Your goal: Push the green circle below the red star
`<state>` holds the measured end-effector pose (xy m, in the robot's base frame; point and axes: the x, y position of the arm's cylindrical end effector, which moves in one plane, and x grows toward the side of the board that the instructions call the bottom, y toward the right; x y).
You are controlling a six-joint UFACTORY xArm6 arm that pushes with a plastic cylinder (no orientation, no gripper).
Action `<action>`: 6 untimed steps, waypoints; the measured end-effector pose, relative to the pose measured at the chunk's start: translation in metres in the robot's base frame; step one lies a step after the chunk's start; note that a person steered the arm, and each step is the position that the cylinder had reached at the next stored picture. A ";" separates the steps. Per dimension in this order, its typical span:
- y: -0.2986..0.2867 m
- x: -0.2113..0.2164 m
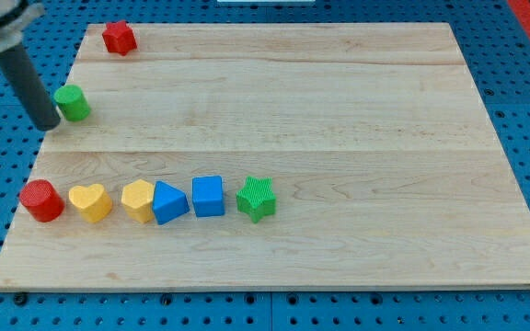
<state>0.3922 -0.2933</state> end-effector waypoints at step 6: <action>0.147 -0.068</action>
